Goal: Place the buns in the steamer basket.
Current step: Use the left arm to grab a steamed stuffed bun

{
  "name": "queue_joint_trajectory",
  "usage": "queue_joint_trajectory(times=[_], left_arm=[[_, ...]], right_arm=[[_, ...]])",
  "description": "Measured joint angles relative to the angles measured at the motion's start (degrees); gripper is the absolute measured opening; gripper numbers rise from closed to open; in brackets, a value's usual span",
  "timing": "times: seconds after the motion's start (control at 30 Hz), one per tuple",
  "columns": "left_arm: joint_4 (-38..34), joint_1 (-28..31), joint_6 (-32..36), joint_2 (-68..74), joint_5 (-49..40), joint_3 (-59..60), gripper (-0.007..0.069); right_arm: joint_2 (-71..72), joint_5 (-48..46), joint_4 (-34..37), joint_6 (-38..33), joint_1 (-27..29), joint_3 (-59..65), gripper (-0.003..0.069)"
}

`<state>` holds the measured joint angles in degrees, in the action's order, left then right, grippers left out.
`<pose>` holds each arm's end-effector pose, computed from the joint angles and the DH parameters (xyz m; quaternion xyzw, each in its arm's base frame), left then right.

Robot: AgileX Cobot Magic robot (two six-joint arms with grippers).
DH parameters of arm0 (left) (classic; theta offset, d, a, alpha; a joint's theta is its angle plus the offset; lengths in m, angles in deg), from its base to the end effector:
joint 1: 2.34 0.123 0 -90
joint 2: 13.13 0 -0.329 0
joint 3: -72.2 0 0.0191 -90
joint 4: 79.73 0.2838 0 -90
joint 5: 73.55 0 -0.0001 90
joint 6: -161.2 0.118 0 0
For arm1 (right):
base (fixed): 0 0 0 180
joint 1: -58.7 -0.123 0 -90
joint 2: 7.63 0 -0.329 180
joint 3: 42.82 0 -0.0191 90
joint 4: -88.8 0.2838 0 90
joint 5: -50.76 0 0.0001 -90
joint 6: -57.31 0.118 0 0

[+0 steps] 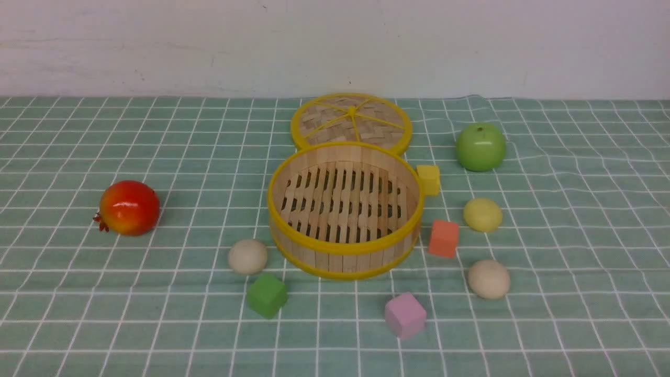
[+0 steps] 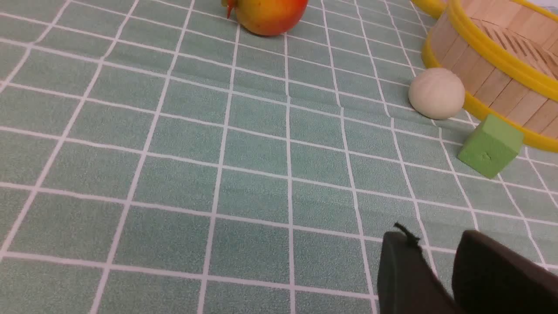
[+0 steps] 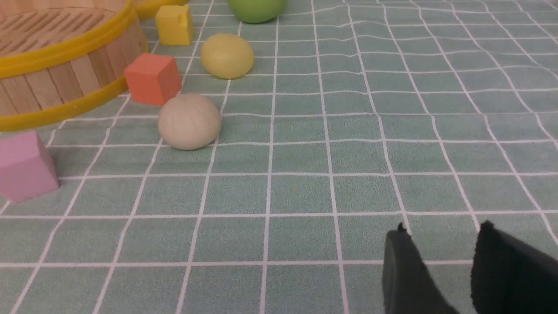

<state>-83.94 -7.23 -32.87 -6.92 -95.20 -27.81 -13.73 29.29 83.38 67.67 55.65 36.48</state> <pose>0.0666 -0.0089 0.1603 -0.0842 0.8035 -0.1276 0.5753 0.0672 -0.0005 0.1656 0.0262 0.8022 0.0296 0.5957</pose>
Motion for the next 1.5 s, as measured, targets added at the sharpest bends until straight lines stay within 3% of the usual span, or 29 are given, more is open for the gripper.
queue_joint_trajectory(times=[1.1,1.2,1.3,1.5], left_arm=[[-0.3,0.0,-0.2,0.0,0.5,0.0,0.0196],[-6.8,0.0,-4.2,0.0,3.7,0.0,0.0199],[-20.2,0.0,-10.8,0.0,10.6,0.0,0.0204],[-29.4,0.0,-13.5,0.0,19.8,0.0,0.0209]], right_arm=[[0.0,0.0,0.0,0.0,0.0,0.0,0.024],[0.0,0.0,0.0,0.0,0.0,0.0,0.024],[0.0,0.0,0.0,0.0,0.0,0.0,0.024],[0.0,0.0,0.0,0.0,0.0,0.0,0.024]])
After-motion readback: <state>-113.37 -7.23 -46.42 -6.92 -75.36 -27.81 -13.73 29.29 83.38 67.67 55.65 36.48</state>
